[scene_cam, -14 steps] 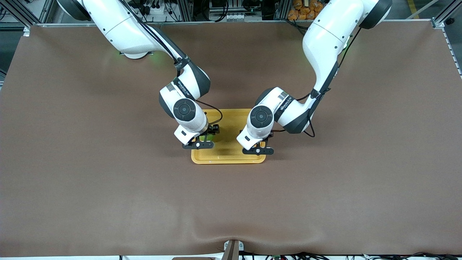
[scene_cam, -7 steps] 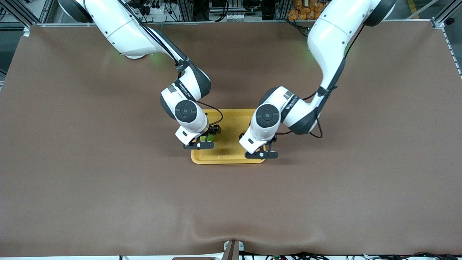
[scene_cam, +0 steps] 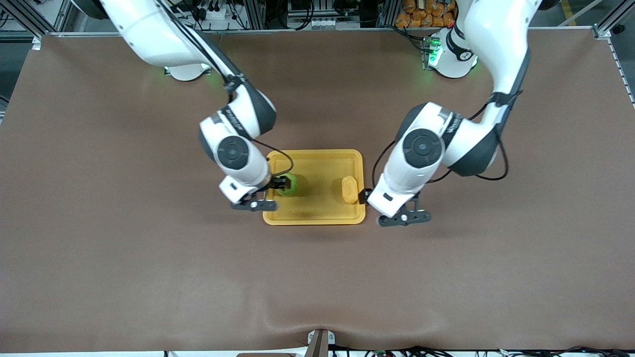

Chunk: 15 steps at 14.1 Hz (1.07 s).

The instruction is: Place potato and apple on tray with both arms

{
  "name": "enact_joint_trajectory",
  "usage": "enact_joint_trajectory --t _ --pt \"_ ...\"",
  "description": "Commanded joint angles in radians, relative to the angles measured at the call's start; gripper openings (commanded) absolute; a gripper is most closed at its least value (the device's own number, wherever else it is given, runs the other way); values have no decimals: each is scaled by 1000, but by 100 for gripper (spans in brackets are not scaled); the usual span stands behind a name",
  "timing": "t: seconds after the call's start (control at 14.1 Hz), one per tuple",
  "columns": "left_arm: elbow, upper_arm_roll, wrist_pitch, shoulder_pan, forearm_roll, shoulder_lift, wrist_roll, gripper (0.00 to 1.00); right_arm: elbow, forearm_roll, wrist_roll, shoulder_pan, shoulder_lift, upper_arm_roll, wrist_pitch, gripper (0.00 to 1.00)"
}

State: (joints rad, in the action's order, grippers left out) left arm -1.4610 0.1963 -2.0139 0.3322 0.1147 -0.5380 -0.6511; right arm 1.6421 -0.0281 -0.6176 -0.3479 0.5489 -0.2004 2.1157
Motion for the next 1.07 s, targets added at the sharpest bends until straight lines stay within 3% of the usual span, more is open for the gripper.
enact_joint_trajectory --t 0.0,0.14,0.36,0.5,0.71,0.99 --pt "-21 2 65 -65 -13 75 98 100 34 -18 -2 96 -76 -14 -34 100" --pt "-21 2 121 -113 -13 114 160 100 80 -21 82 189 -110 -14 -30 100" --pt "-21 0 191 -166 -13 160 200 100 134 -16 379 355 -161 -17 -30 100" --pt "-21 -3 248 -185 -3 187 202 100 189 -12 455 427 -235 -19 -29 100" --pt "-24 -9 313 -218 2 225 254 100 263 -12 457 455 -383 -17 -34 100" --pt "-35 -8 340 -288 2 288 385 100 194 -12 464 461 -471 -16 -121 100"
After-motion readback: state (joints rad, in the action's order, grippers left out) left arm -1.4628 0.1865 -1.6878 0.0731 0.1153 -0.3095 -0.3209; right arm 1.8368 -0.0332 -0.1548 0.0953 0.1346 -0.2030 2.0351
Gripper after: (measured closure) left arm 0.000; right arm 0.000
